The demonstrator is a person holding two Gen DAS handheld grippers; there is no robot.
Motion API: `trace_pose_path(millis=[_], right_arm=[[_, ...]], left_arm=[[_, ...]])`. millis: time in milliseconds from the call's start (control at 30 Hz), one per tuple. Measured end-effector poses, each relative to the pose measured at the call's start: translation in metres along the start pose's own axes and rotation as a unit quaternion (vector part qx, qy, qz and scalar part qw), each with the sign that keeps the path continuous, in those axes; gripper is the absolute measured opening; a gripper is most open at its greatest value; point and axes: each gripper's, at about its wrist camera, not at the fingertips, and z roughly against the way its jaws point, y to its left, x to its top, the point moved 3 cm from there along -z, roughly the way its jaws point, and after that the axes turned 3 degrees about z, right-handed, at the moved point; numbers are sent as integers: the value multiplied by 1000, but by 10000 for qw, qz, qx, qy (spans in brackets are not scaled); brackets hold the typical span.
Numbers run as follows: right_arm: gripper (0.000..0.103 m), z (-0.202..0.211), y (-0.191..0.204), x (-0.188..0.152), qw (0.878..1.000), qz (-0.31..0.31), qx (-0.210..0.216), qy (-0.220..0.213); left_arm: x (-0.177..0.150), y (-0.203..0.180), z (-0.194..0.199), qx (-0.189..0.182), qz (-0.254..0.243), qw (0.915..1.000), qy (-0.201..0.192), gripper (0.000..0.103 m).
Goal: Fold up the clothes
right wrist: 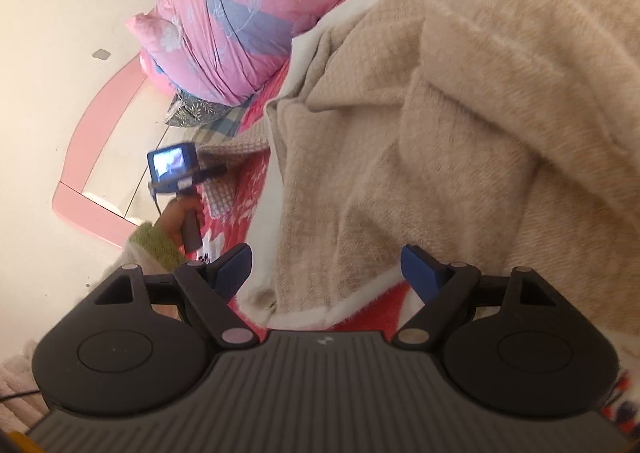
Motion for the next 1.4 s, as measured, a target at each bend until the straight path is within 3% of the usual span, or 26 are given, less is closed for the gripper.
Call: trace_pose_path(millis=[200, 267, 333, 433, 567, 633, 667, 767, 833, 867, 900, 967, 1033, 1167, 1300, 1400], right_arm=[[82, 16, 11, -4, 9991, 408, -47, -91], [82, 21, 15, -6, 9985, 522, -62, -134], [82, 25, 18, -9, 9978, 636, -76, -178], [82, 34, 20, -12, 9967, 739, -182, -271], [82, 49, 17, -15, 9957, 709, -379, -457], [82, 62, 16, -18, 9949, 693, -469, -558], [82, 68, 16, -19, 9945, 694, -500, -612], [82, 90, 15, -23, 9925, 723, -608, -776], [82, 101, 15, -25, 9912, 793, -621, -863], [82, 106, 15, -26, 9905, 829, -627, -906], [82, 111, 16, -27, 9897, 865, -633, -948], [80, 109, 23, -23, 9888, 1045, -478, -955], [78, 99, 32, -17, 9887, 1189, -264, -875], [77, 48, 55, 4, 9880, 1501, 211, -296], [76, -32, 87, 17, 9800, 1845, 545, 509], [75, -97, 113, 14, 9652, 2387, 342, 1015]], left_arm=[[-25, 52, 94, -809, 434, 9956, -206, 58], [-38, 64, 126, -1326, 678, 9886, -230, 59], [-55, 70, 161, -2018, 891, 9751, -247, 59], [-87, 54, 214, -3137, 938, 9445, -265, 62], [-122, 3, 271, -4147, 915, 9048, -320, 68], [-135, -26, 280, -4256, 857, 9006, -233, 68], [-141, -41, 280, -4221, 811, 9028, -119, 68], [-156, -73, 276, -3747, 631, 9250, 24, 65], [-163, -79, 276, -3464, 682, 9356, -89, 61], [-165, -76, 277, -3448, 812, 9350, -151, 53], [-166, -72, 278, -3440, 967, 9338, -161, 35], [-168, -65, 280, -3399, 1241, 9321, -167, 23], [-172, -60, 281, -3468, 1380, 9277, -108, 24], [-183, -50, 282, -3477, 1664, 9226, -130, 53], [-200, -44, 288, -3473, 1810, 9198, -260, 53], [-207, -41, 288, -3453, 1868, 9192, -314, 53]])
